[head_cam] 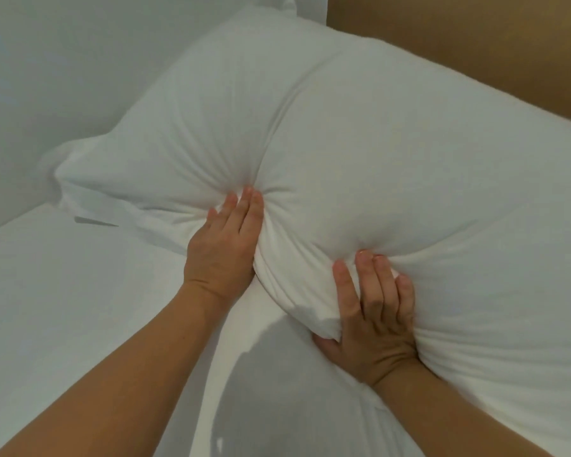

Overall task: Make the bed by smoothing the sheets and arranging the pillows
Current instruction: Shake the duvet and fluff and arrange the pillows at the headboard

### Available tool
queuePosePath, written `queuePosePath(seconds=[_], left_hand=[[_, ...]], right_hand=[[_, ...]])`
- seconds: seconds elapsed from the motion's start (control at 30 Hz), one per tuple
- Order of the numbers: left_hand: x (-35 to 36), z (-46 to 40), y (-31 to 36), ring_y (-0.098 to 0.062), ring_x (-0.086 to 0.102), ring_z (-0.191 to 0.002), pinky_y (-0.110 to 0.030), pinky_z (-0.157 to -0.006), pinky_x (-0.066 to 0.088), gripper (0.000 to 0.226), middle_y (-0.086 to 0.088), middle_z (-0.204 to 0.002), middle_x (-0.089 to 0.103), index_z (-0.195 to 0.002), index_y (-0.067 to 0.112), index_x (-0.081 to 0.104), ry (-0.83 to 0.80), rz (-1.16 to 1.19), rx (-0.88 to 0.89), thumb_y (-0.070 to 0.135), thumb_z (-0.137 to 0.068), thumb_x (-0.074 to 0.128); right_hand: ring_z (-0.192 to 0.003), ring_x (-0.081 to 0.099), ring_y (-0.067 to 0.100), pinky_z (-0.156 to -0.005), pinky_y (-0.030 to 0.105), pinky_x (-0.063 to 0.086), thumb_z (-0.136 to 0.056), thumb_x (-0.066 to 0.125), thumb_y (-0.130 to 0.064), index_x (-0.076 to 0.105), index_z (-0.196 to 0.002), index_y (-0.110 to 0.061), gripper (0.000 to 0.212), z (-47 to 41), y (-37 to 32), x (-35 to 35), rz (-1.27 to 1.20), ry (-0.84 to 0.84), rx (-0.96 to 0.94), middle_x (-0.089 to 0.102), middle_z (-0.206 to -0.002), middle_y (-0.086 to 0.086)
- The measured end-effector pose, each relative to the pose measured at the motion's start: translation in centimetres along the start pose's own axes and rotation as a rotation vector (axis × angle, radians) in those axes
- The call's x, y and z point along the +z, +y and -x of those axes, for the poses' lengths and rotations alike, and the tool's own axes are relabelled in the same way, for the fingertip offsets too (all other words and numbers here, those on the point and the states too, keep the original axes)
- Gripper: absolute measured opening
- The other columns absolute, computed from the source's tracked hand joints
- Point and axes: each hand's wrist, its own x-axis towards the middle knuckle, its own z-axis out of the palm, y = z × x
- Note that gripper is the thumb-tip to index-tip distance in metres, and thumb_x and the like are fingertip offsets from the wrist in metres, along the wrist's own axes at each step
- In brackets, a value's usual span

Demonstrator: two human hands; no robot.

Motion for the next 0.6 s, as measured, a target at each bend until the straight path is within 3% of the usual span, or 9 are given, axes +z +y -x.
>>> queuePosePath(seconds=[0.13, 0.27, 0.33, 0.43, 0.5, 0.6], left_hand=[[0.3, 0.0, 0.1, -0.035, 0.057, -0.122, -0.048, -0.088, 0.053, 0.055, -0.015, -0.137, 0.056, -0.136, 0.000, 0.050, -0.045, 0.038, 0.000, 0.000, -0.083, 0.064], [-0.2, -0.1, 0.4, -0.035, 0.064, -0.111, -0.045, -0.079, 0.056, 0.055, -0.015, -0.128, 0.063, -0.130, 0.000, 0.057, -0.082, 0.038, -0.029, 0.007, -0.077, 0.073], [-1.5, 0.1, 1.5, -0.030, 0.069, -0.098, -0.037, -0.065, 0.056, 0.054, -0.012, -0.116, 0.069, -0.123, 0.002, 0.062, -0.111, 0.014, -0.085, 0.012, -0.072, 0.079], [-5.6, 0.5, 3.0, -0.027, 0.067, -0.070, -0.029, -0.051, 0.036, 0.032, -0.004, -0.090, 0.070, -0.109, 0.010, 0.064, -0.206, 0.078, -0.221, 0.014, -0.077, 0.070], [-9.0, 0.9, 3.0, -0.029, 0.063, -0.057, -0.029, -0.048, 0.030, 0.017, -0.006, -0.073, 0.065, -0.092, 0.009, 0.064, -0.214, 0.121, -0.152, 0.008, -0.075, 0.067], [-15.9, 1.9, 1.9, -0.025, 0.050, -0.036, -0.024, -0.044, 0.018, 0.024, -0.004, -0.053, 0.054, -0.069, 0.010, 0.061, -0.204, -0.056, 0.079, 0.005, -0.051, 0.077]], right_hand=[[-0.139, 0.021, 0.031, -0.119, 0.042, 0.004, -0.077, 0.047, -0.062, 0.027, -0.145, -0.012, 0.086, -0.1, 0.1, 0.4, -0.020, -0.007, -0.036, 0.019, -0.150, 0.013], [-0.141, 0.016, 0.030, -0.120, 0.043, -0.002, -0.067, 0.055, -0.060, 0.024, -0.147, -0.015, 0.097, -0.2, 0.2, 0.2, -0.013, -0.012, -0.046, 0.017, -0.151, 0.014], [-0.142, 0.017, 0.031, -0.120, 0.044, -0.001, -0.068, 0.059, -0.057, 0.025, -0.147, -0.014, 0.096, -0.2, 0.1, -0.4, -0.018, 0.012, -0.044, 0.023, -0.150, 0.016], [-0.141, 0.022, 0.035, -0.119, 0.047, 0.004, -0.069, 0.070, -0.049, 0.030, -0.146, -0.011, 0.095, -0.2, -0.1, -2.4, -0.010, -0.005, 0.006, 0.027, -0.150, 0.018], [-0.141, 0.026, 0.037, -0.119, 0.050, 0.009, -0.070, 0.074, -0.044, 0.031, -0.147, -0.009, 0.095, 0.6, -0.5, -4.9, 0.005, -0.031, 0.061, 0.028, -0.151, 0.020], [-0.133, 0.037, 0.042, -0.116, 0.051, 0.020, -0.072, 0.070, -0.039, 0.039, -0.142, -0.004, 0.084, 2.4, -1.3, -8.9, 0.005, -0.040, 0.120, 0.039, -0.143, 0.025]])
